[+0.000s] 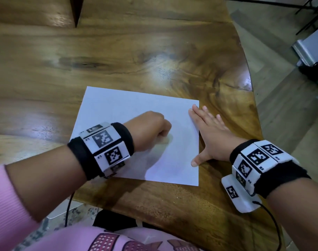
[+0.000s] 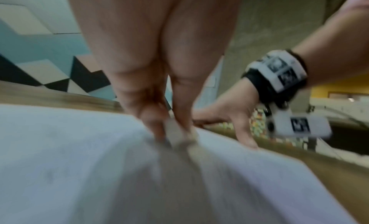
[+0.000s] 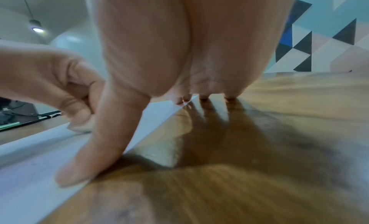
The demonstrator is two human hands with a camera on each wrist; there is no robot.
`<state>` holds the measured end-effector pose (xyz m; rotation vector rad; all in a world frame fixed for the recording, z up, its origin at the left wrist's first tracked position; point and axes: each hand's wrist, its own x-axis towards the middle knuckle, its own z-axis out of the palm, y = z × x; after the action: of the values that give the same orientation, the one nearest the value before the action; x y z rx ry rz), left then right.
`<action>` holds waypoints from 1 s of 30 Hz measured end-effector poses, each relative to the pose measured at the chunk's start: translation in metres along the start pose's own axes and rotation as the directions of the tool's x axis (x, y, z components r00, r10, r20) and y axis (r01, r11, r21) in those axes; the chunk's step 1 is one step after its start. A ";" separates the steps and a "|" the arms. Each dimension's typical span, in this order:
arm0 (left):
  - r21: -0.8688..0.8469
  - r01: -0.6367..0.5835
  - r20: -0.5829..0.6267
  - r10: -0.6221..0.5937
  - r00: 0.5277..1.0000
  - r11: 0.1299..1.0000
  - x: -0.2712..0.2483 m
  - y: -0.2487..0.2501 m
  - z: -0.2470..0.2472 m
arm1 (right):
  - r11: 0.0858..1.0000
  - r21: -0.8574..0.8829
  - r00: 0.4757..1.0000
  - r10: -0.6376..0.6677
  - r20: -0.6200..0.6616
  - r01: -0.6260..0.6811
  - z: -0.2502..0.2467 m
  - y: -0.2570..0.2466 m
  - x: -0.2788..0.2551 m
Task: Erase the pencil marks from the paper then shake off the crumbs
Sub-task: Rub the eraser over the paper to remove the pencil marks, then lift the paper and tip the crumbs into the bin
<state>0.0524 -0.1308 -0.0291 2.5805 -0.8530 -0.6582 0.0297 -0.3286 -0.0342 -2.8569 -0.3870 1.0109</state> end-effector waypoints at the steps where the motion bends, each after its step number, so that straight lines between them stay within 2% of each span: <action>1: 0.010 0.004 0.070 -0.004 0.998 1.000 -0.002 -0.005 -0.005 | 1.000 -0.002 1.000 -0.001 0.003 0.001 0.000 0.000 0.000; 2: 0.006 0.024 0.110 -0.024 0.994 1.000 -0.004 -0.011 -0.013 | 1.000 -0.004 1.000 -0.002 0.004 0.002 0.000 0.000 -0.001; 3: -0.006 0.051 0.086 -0.051 0.995 0.999 -0.003 -0.019 -0.023 | 1.000 -0.010 1.000 -0.006 0.002 0.006 0.000 0.000 -0.001; 5: -0.048 0.162 -0.074 -0.165 0.983 0.986 0.005 -0.044 -0.048 | 0.999 -0.032 1.000 -0.011 -0.002 0.011 -0.001 -0.001 -0.001; 7: -0.099 0.283 -0.207 -0.298 0.932 0.954 0.018 -0.072 -0.070 | 0.999 -0.042 1.000 -0.006 0.000 0.006 -0.002 -0.003 -0.002; 9: -0.136 0.358 -0.244 -0.382 0.892 0.924 0.027 -0.092 -0.082 | 0.999 -0.045 1.000 -0.005 -0.002 0.005 -0.003 -0.005 -0.003; 12: -0.081 0.380 -0.249 -0.388 0.887 0.921 0.042 -0.103 -0.083 | 1.000 -0.022 1.000 -0.018 -0.011 0.018 -0.004 -0.009 -0.005; 14: -0.045 0.377 -0.294 -0.373 0.880 0.925 0.047 -0.105 -0.080 | 0.999 0.043 0.999 -0.014 -0.031 0.015 -0.006 -0.012 -0.006; 17: -0.115 0.407 -0.360 -0.420 0.833 0.906 0.037 -0.113 -0.077 | 0.976 0.212 0.980 0.082 -0.181 -0.043 -0.011 -0.017 -0.002; 20: -0.120 0.536 -0.318 -0.543 0.777 0.836 0.006 -0.120 -0.067 | 0.962 0.242 0.914 0.207 -0.350 -0.125 -0.019 -0.019 0.013; 23: -0.109 0.656 -0.230 -0.661 0.714 0.747 -0.031 -0.113 -0.052 | 0.960 0.195 0.923 0.252 -0.292 -0.201 -0.029 -0.022 0.028; 25: -0.079 0.692 -0.195 -0.692 0.695 0.717 -0.050 -0.104 -0.042 | 0.954 0.187 0.930 0.276 -0.244 -0.234 -0.037 -0.025 0.035; 30: -0.182 0.683 -0.244 -0.706 0.665 0.707 -0.061 -0.101 -0.027 | 0.949 0.175 0.939 0.292 -0.183 -0.261 -0.049 -0.030 0.045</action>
<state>0.0702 -0.0113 -0.0321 2.7956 0.3068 -0.4377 0.0887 -0.2880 -0.0184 -2.8926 0.1085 0.7274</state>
